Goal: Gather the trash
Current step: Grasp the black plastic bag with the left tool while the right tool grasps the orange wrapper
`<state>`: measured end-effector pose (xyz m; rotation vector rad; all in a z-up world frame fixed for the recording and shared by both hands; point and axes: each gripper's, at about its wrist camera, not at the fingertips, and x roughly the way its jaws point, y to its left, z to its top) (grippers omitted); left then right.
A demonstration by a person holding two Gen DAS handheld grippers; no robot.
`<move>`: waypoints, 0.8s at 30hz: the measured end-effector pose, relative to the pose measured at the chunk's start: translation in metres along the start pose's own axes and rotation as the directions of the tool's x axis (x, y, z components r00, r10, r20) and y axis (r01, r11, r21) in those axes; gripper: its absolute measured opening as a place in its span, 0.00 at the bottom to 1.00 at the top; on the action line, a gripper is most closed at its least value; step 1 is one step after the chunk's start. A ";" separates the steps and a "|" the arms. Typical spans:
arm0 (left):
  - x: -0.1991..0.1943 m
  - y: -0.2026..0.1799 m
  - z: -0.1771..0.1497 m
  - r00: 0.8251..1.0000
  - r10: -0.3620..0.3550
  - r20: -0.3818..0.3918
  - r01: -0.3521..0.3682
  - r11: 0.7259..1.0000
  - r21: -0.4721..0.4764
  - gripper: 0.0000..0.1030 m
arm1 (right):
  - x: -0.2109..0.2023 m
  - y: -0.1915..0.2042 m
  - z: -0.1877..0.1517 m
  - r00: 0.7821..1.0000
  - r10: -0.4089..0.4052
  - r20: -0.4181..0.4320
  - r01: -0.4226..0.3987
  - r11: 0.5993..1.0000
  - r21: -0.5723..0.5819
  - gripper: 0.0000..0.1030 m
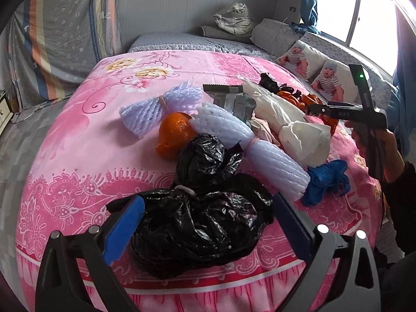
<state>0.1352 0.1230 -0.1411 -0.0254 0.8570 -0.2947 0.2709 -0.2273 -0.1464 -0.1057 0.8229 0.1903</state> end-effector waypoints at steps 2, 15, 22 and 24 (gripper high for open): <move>0.007 0.001 0.001 1.000 -0.012 -0.017 0.012 1.000 0.009 0.92 | 0.004 -0.003 0.001 1.000 0.016 -0.005 -0.016 1.000 0.011 0.92; 0.032 -0.003 -0.001 0.994 -0.043 -0.101 0.045 0.999 0.013 0.56 | 0.020 -0.013 0.006 0.999 0.014 -0.051 -0.012 1.000 0.028 0.64; 0.027 0.003 -0.005 0.994 -0.048 -0.100 0.045 0.998 -0.035 0.28 | 0.012 -0.023 0.002 0.997 0.036 -0.061 -0.031 0.996 0.079 0.36; 0.020 0.005 -0.006 0.995 -0.066 -0.081 0.062 0.997 -0.050 0.26 | 0.003 -0.025 0.001 0.999 0.034 -0.041 -0.030 0.995 0.091 0.33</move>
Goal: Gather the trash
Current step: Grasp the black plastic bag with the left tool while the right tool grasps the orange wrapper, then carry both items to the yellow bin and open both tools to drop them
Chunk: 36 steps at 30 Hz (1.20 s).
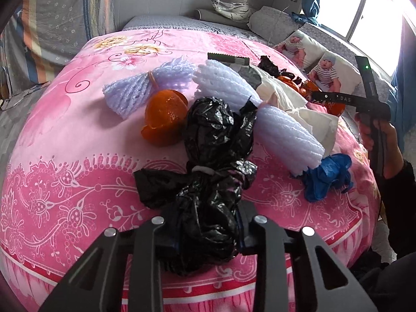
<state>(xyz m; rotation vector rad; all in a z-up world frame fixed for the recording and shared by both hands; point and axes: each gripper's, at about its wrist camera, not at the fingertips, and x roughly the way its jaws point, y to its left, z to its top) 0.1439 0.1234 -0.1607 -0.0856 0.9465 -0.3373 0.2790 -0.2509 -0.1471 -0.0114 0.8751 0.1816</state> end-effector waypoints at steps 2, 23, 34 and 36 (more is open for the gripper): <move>-0.008 0.000 -0.003 0.999 -0.020 0.025 0.021 1.000 -0.016 0.24 | -0.011 -0.003 0.000 1.000 0.021 0.017 -0.022 1.000 0.019 0.31; -0.082 -0.068 0.023 0.950 -0.120 0.287 0.127 0.992 -0.009 0.24 | -0.147 -0.015 -0.043 0.940 0.252 0.231 -0.281 0.954 0.106 0.31; -0.059 -0.179 0.063 0.941 -0.174 0.288 0.134 0.979 0.154 0.24 | -0.215 -0.066 -0.084 0.916 0.123 0.382 -0.212 0.956 0.200 0.31; -0.053 -0.201 0.068 0.939 -0.193 0.284 0.140 0.970 0.197 0.24 | -0.229 -0.080 -0.093 0.911 0.084 0.404 -0.190 0.955 0.229 0.31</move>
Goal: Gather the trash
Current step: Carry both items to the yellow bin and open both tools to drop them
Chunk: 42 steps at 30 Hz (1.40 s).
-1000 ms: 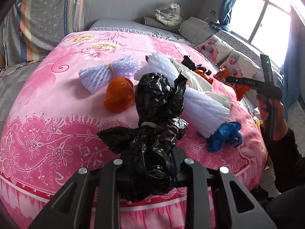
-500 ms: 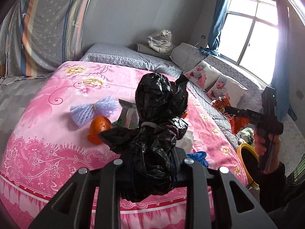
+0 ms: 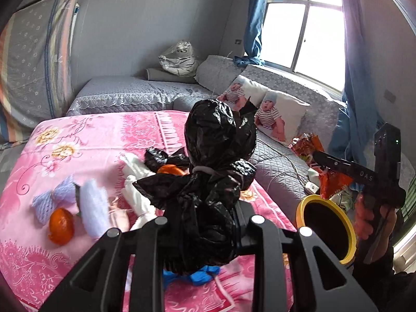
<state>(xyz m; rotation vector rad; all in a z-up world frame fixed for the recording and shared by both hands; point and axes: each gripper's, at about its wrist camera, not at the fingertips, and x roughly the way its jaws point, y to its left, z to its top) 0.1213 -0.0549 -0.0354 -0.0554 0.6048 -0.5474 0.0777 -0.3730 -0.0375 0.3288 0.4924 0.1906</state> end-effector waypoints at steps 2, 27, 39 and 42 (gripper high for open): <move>0.011 -0.023 0.006 0.999 -0.039 0.001 0.039 0.999 0.038 0.24 | -0.017 -0.014 -0.001 0.999 -0.040 0.033 0.040 0.999 0.016 0.31; 0.154 -0.222 -0.012 0.934 -0.309 -0.179 0.352 0.884 0.309 0.24 | -0.136 -0.161 -0.065 0.837 -0.534 0.118 0.478 0.819 0.318 0.31; 0.196 -0.254 -0.053 0.910 -0.263 -0.320 0.362 0.882 0.303 0.25 | -0.122 -0.196 -0.099 0.826 -0.563 -0.022 0.525 0.755 0.393 0.31; 0.200 -0.260 -0.059 0.909 -0.245 -0.337 0.356 0.878 0.319 0.25 | -0.115 -0.200 -0.105 0.829 -0.557 -0.054 0.529 0.747 0.403 0.31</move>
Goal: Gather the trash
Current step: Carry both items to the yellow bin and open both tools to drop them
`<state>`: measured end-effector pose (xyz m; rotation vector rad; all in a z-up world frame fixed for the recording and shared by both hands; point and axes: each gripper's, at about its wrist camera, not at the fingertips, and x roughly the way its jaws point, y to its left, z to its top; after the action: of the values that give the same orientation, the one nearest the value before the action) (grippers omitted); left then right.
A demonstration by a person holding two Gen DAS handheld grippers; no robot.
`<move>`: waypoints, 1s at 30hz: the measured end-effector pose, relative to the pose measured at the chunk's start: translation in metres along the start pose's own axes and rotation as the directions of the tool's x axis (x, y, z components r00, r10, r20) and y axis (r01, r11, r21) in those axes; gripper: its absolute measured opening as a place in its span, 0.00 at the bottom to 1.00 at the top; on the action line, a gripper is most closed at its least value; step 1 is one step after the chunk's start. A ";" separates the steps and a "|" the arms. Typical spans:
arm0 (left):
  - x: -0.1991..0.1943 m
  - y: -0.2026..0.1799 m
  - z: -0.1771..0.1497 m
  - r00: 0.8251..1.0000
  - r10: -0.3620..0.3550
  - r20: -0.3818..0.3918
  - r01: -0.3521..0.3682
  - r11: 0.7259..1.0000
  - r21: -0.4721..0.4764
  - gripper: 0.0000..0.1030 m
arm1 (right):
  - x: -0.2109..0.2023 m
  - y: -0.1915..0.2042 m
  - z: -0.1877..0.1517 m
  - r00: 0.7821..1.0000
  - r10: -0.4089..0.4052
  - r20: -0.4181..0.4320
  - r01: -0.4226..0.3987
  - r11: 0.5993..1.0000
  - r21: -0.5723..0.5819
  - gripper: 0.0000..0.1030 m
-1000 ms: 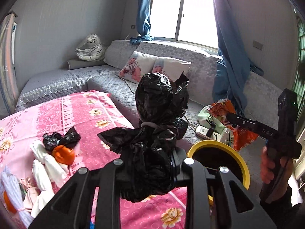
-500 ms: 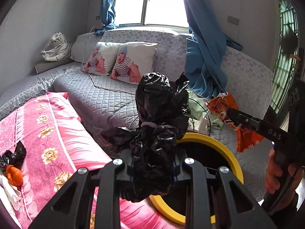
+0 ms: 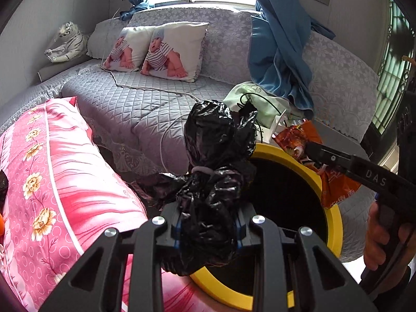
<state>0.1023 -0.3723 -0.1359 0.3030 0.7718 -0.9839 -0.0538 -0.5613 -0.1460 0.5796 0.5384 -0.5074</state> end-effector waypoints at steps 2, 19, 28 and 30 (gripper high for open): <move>0.004 -0.002 -0.001 1.000 -0.001 -0.014 0.001 1.000 -0.001 0.25 | 0.003 -0.001 -0.002 1.000 -0.002 -0.013 0.002 1.000 0.008 0.31; 0.012 0.000 -0.003 0.999 -0.017 -0.032 0.017 1.000 -0.012 0.41 | 0.015 -0.009 -0.006 0.998 0.012 -0.064 -0.009 0.999 0.040 0.37; 0.012 0.007 -0.006 0.999 -0.021 -0.035 0.018 0.998 -0.060 0.62 | 0.018 -0.011 -0.004 0.997 -0.005 -0.077 0.010 0.998 0.057 0.53; 0.011 0.008 -0.006 0.999 -0.017 -0.033 0.015 0.998 -0.062 0.66 | 0.017 -0.010 -0.003 0.997 -0.011 -0.075 0.016 0.998 0.059 0.53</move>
<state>0.1098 -0.3719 -0.1485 0.2605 0.8344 -0.9701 -0.0483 -0.5716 -0.1624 0.6545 0.6000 -0.5174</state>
